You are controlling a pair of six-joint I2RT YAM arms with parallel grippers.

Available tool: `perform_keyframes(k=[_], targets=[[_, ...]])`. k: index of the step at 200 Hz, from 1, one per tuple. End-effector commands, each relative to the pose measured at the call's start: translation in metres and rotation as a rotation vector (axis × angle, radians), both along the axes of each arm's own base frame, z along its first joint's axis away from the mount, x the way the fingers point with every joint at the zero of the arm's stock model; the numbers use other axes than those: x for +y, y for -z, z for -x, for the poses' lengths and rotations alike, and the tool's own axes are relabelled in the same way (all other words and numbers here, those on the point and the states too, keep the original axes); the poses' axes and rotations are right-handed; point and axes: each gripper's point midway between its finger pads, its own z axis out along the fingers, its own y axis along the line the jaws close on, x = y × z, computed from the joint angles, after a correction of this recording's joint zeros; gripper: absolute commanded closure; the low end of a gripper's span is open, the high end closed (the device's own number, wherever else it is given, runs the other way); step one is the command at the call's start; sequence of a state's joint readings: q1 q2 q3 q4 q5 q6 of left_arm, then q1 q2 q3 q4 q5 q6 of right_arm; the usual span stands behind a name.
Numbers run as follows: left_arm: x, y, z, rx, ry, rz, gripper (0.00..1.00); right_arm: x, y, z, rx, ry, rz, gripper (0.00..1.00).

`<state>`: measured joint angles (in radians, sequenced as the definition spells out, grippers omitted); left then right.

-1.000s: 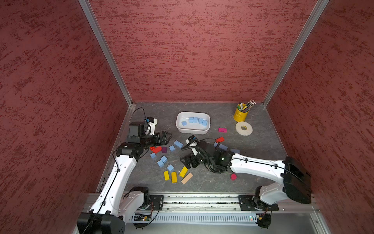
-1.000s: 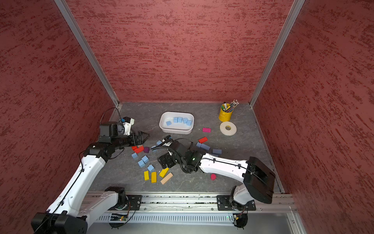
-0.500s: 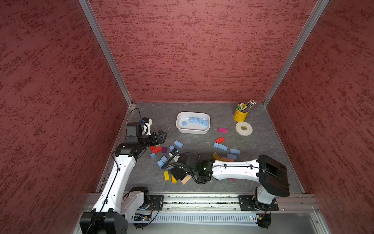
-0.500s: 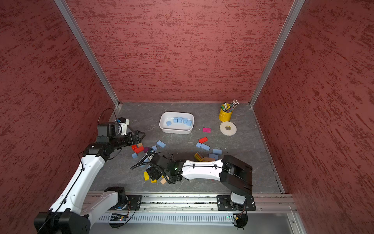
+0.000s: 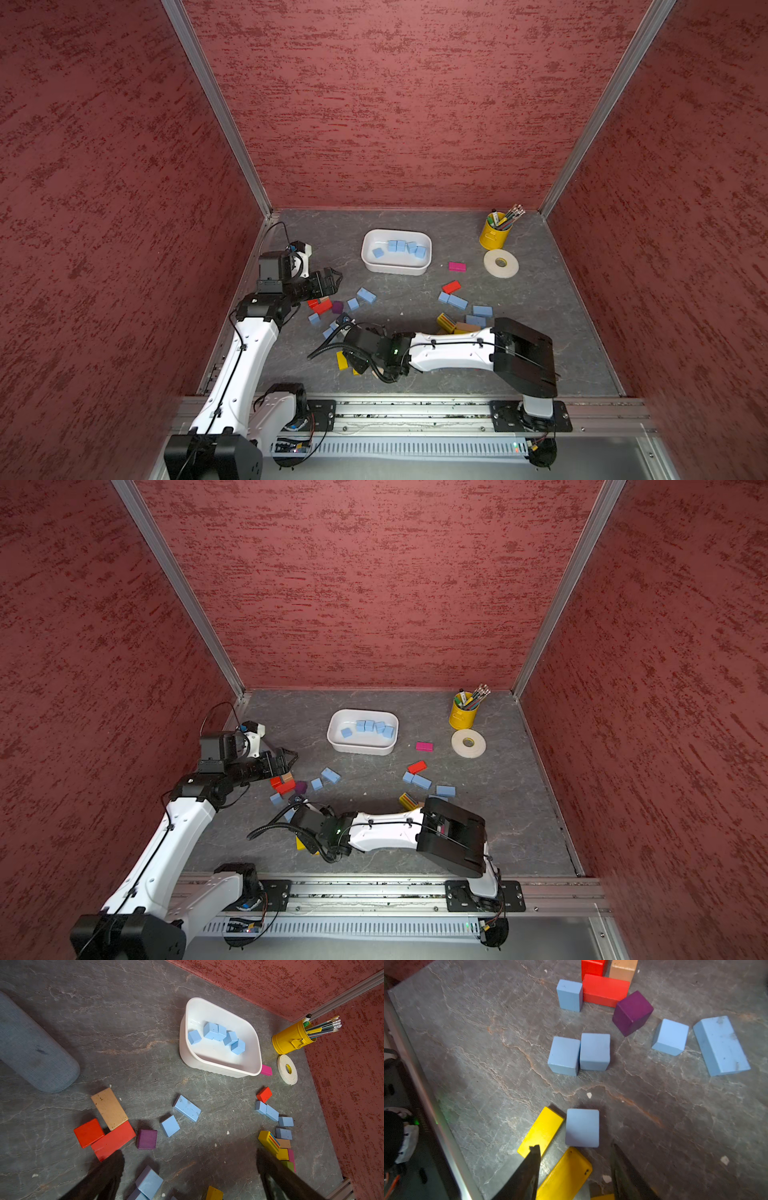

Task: Pick out the blue building blocks
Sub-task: Pick up the building block from the center of the board.

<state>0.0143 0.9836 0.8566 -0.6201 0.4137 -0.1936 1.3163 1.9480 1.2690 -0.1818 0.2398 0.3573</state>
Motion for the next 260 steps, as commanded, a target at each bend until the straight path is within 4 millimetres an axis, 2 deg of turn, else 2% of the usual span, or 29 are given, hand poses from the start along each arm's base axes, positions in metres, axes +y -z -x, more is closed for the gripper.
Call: perform_keyframes(k=[1, 63, 113, 150, 179, 260], targets=[[0.003, 0.003, 0.000, 0.006, -0.010, 0.003, 0.00, 0.002, 0.005, -0.001, -0.026, 0.013, 0.044, 0.48], [0.007, 0.003, -0.002, 0.005, -0.026, 0.010, 0.00, 0.011, 0.022, -0.008, -0.047, 0.031, 0.095, 0.59], [0.009, 0.003, -0.002, 0.001, -0.030, 0.015, 0.00, 0.013, 0.022, -0.011, -0.061, 0.034, 0.092, 0.68], [0.009, 0.003, -0.002, 0.002, -0.029, 0.020, 0.00, 0.014, 0.020, -0.011, -0.068, 0.032, 0.090, 0.79], [0.009, 0.002, -0.002, -0.001, -0.029, 0.020, 0.00, 0.015, 0.006, -0.013, -0.083, 0.043, 0.054, 0.83], [0.005, -0.011, -0.001, -0.060, -0.005, 0.045, 0.00, 0.006, -0.062, -0.034, -0.166, 0.112, -0.068, 0.89]])
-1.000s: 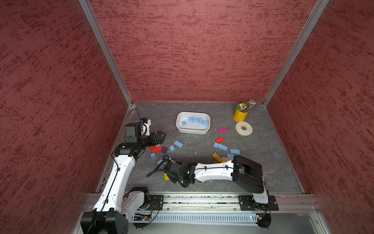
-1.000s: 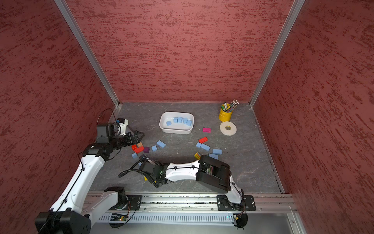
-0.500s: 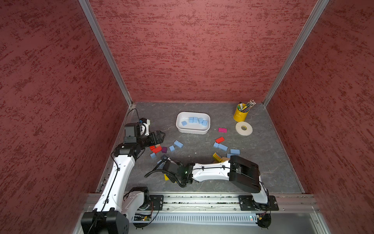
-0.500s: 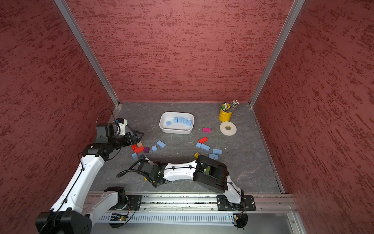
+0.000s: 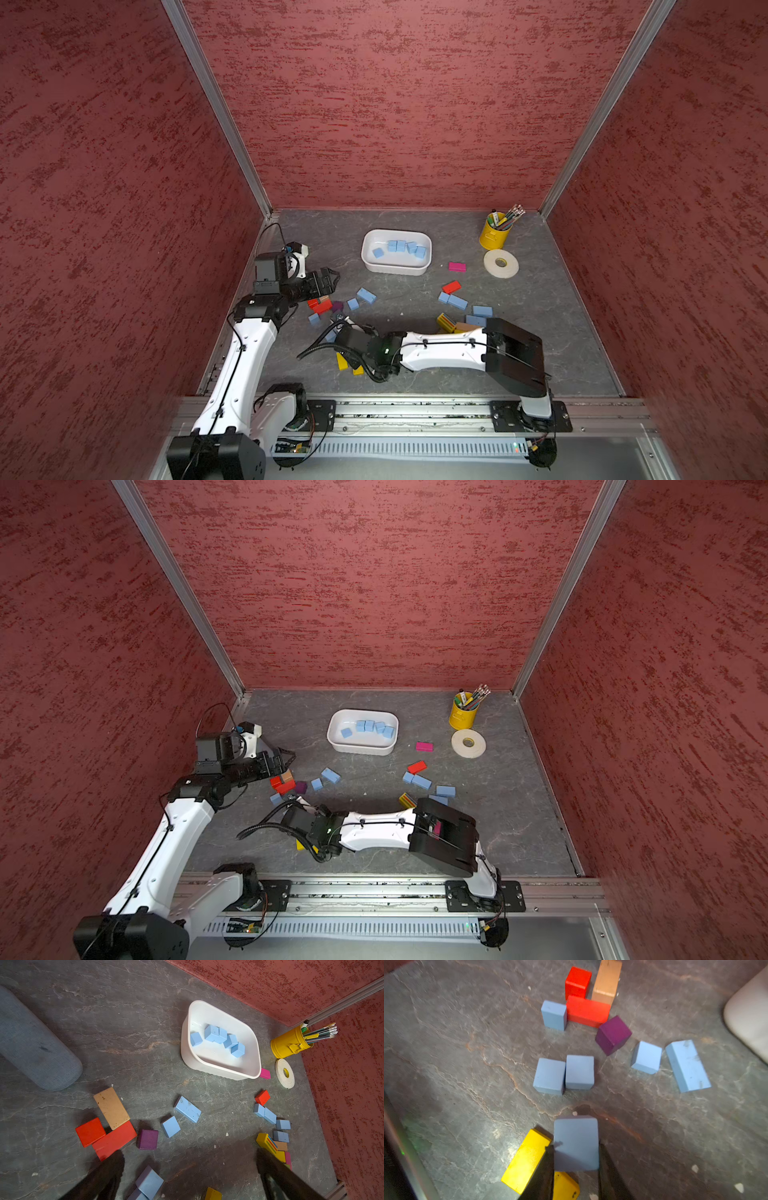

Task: Pick out the blue building blocks
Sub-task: Pick up the building block from the center of the board.

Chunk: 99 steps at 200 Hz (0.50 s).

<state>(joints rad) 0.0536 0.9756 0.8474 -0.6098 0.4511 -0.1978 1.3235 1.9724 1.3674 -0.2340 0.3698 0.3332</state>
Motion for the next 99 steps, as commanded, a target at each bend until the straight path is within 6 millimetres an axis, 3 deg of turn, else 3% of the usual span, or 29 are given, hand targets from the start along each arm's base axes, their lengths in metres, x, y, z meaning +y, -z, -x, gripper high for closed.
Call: perform_keyframes(k=[1, 99], targets=[[-0.001, -0.010, 0.000, -0.053, 0.009, 0.018, 0.00, -0.003, -0.039, -0.014, -0.056, 0.047, -0.084, 0.89], [-0.006, -0.023, 0.003, -0.109, 0.034, 0.034, 0.00, -0.035, -0.100, -0.057, -0.055, 0.162, -0.261, 0.91]])
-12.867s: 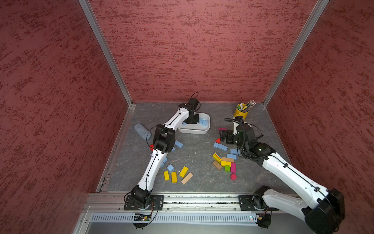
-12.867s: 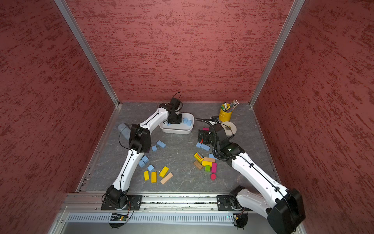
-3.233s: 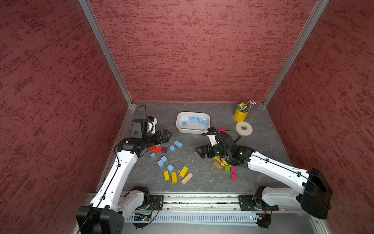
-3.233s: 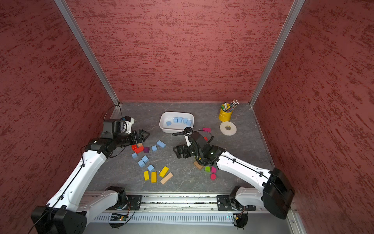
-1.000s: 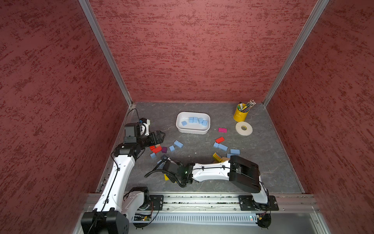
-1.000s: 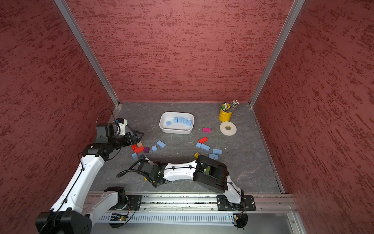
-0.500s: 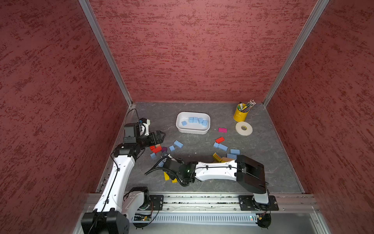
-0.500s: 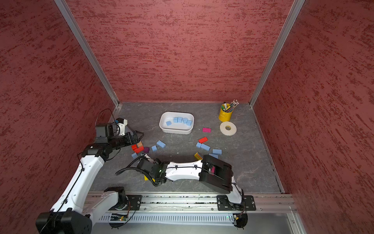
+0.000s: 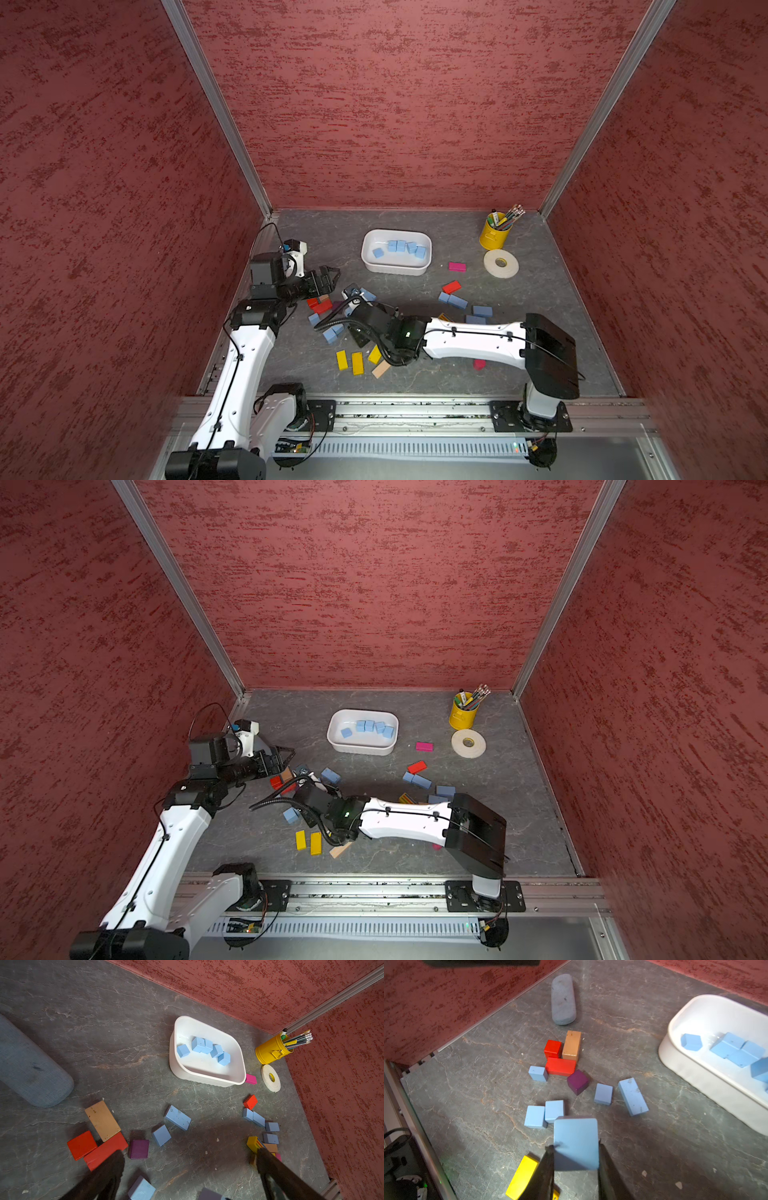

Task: Pick out the blue building blocks
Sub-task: Pick up the building block from the center of the board, then place the building block in the storage box.

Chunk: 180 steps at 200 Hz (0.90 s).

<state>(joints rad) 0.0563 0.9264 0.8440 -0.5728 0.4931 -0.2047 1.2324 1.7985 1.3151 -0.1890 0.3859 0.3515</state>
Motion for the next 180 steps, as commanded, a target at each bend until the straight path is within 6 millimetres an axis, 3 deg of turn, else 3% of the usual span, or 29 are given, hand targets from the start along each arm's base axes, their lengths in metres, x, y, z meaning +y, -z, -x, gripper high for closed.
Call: perform_keyframes(k=[1, 54, 112, 138, 180], targets=[[0.000, -0.003, 0.001, -0.029, 0.008, 0.007, 0.00, -0.008, -0.028, -0.014, -0.008, 0.047, -0.096, 0.91], [-0.003, -0.008, 0.003, -0.053, 0.020, 0.014, 0.00, -0.035, -0.046, -0.054, -0.011, 0.144, -0.139, 0.91], [-0.005, -0.011, 0.003, -0.066, 0.032, 0.022, 0.01, -0.067, -0.043, -0.113, 0.023, 0.278, -0.117, 0.90], [-0.008, -0.016, 0.005, -0.087, 0.047, 0.029, 0.00, -0.075, -0.035, -0.138, 0.038, 0.318, -0.093, 0.90], [-0.017, -0.028, 0.009, -0.142, 0.099, 0.062, 0.00, -0.098, -0.005, -0.179, 0.096, 0.413, -0.029, 0.90]])
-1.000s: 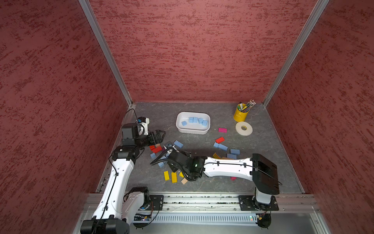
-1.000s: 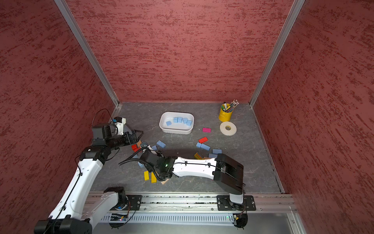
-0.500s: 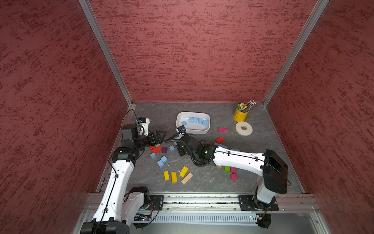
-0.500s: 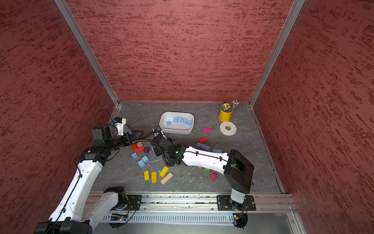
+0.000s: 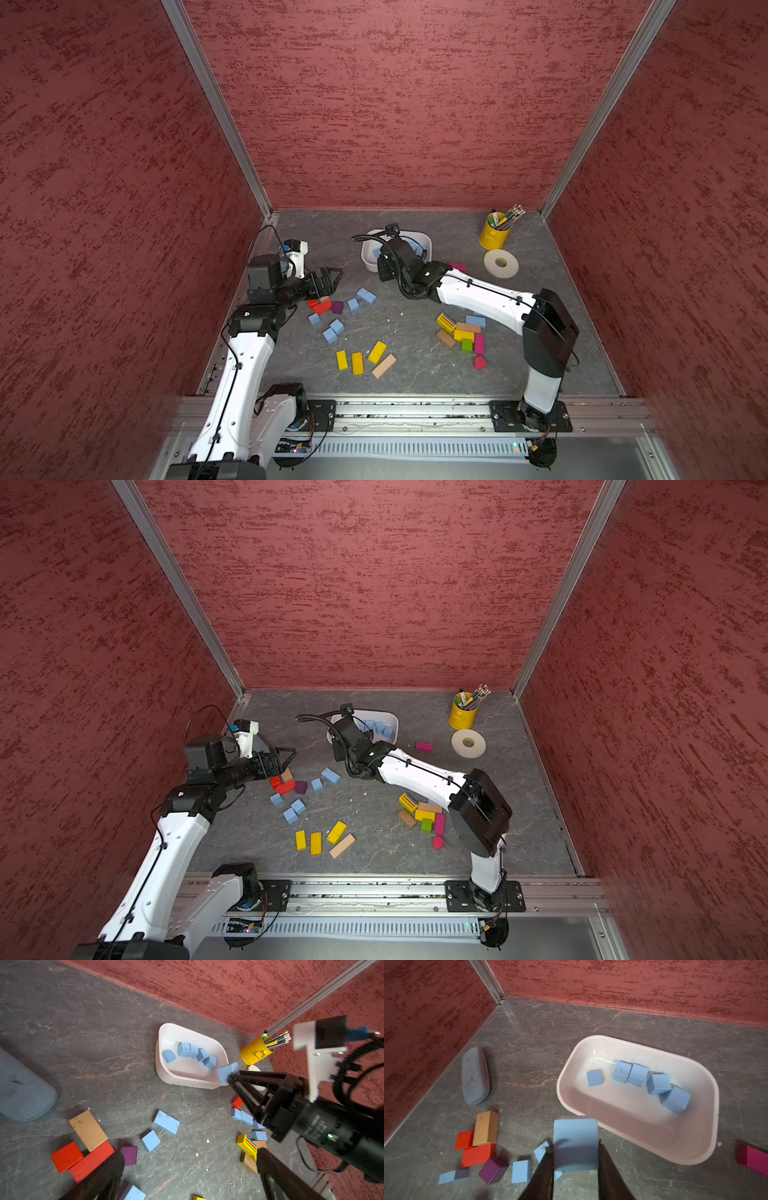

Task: Pick out the blue building blocks
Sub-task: Place the building block in the storage box.

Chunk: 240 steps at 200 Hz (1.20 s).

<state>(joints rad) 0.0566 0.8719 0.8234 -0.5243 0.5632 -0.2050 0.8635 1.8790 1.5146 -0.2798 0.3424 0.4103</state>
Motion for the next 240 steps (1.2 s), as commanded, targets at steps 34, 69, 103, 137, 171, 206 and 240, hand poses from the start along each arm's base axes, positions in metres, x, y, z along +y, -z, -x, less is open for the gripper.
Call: perform_keyframes(k=[34, 69, 103, 137, 171, 206, 240], targets=[[-0.015, -0.017, 0.005, -0.087, 0.093, 0.060, 0.00, -0.035, 0.049, -0.039, 0.121, 0.106, 0.083, 0.89], [-0.017, -0.020, 0.005, -0.099, 0.108, 0.071, 0.00, -0.052, 0.070, -0.057, 0.153, 0.154, 0.105, 0.89], [-0.018, -0.020, 0.006, -0.098, 0.112, 0.074, 0.00, -0.060, 0.086, -0.077, 0.175, 0.176, 0.115, 0.89], [-0.019, -0.020, 0.006, -0.100, 0.114, 0.074, 0.00, -0.057, 0.094, -0.094, 0.187, 0.172, 0.130, 0.87], [-0.019, -0.020, 0.006, -0.098, 0.113, 0.075, 0.00, -0.054, 0.103, -0.106, 0.204, 0.172, 0.144, 0.86], [-0.019, -0.020, 0.006, -0.099, 0.114, 0.076, 0.00, -0.051, 0.112, -0.113, 0.220, 0.169, 0.158, 0.85], [-0.019, -0.020, 0.006, -0.098, 0.115, 0.076, 0.00, -0.050, 0.122, -0.115, 0.241, 0.172, 0.171, 0.81]])
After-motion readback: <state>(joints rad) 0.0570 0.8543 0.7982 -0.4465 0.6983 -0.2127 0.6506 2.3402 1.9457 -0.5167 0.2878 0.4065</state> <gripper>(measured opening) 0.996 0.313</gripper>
